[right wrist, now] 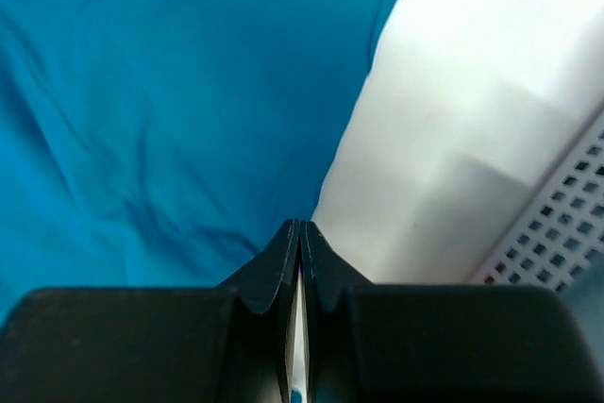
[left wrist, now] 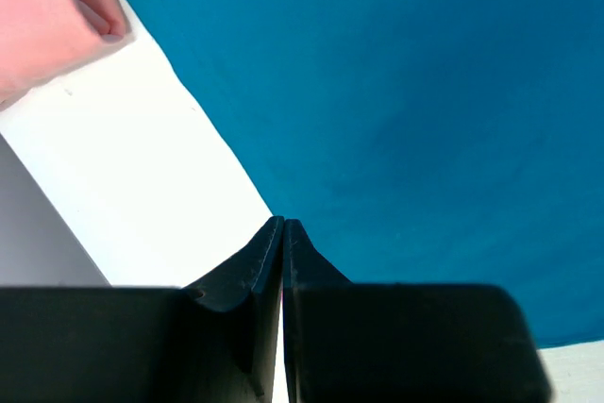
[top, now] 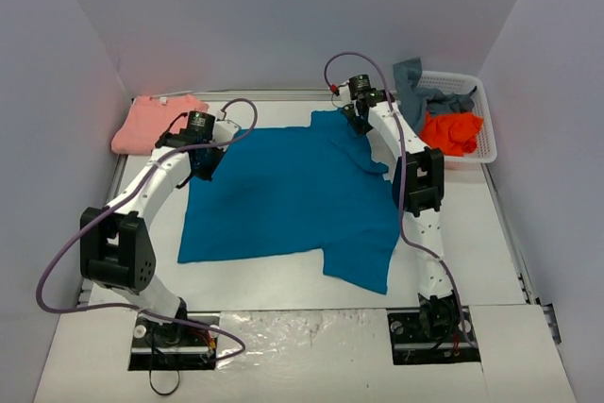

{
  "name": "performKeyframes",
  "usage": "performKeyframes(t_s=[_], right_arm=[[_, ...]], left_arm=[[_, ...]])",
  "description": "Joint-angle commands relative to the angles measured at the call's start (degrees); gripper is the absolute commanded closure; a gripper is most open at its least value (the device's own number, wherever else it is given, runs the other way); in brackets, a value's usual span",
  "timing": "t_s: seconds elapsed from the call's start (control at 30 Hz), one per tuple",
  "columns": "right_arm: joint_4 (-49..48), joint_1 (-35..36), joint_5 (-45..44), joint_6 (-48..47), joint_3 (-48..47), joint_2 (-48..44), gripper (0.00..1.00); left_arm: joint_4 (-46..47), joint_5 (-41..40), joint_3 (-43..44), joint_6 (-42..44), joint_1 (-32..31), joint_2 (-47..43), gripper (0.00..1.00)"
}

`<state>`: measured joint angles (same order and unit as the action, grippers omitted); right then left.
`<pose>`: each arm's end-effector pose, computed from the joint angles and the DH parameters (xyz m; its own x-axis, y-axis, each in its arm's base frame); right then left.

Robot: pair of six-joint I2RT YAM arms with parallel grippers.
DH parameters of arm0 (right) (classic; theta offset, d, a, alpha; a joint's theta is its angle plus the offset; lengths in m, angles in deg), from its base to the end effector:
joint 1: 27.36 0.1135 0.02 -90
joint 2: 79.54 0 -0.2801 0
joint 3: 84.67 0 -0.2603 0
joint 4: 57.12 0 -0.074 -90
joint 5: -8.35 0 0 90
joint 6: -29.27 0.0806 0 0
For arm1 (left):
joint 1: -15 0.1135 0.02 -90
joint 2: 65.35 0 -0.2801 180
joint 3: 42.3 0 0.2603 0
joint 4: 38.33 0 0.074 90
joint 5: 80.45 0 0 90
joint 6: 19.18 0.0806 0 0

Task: Fold and stack the t-shirts
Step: Flatten out the tshirt

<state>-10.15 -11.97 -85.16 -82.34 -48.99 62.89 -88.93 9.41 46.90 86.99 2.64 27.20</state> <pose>0.5906 0.1575 0.1835 -0.5525 -0.5334 -0.6405 -0.4590 0.8362 -0.3004 0.3745 -0.0819 0.2531 -0.6993 0.4383 -0.5647 0.4242 0.8903 0.1658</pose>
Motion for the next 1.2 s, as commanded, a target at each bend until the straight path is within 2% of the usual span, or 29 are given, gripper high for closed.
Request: performKeyframes(t_s=[0.0, 0.83, 1.17], right_arm=[[0.98, -0.28, 0.69, 1.65, -4.96, 1.35, 1.0], [-3.5, -0.72, 1.22, 1.83, -5.23, 9.62, 1.0], [-4.55, -1.42, -1.77, 1.57, -12.26, 16.2, 1.0]], left_arm=[[-0.25, -1.61, -1.08, -0.78, 0.23, -4.22, 0.98], [1.07, -3.02, -4.42, -0.87, 0.32, -12.75, 0.97], [2.47, -4.43, -6.53, -1.13, 0.41, -14.07, 0.98]])
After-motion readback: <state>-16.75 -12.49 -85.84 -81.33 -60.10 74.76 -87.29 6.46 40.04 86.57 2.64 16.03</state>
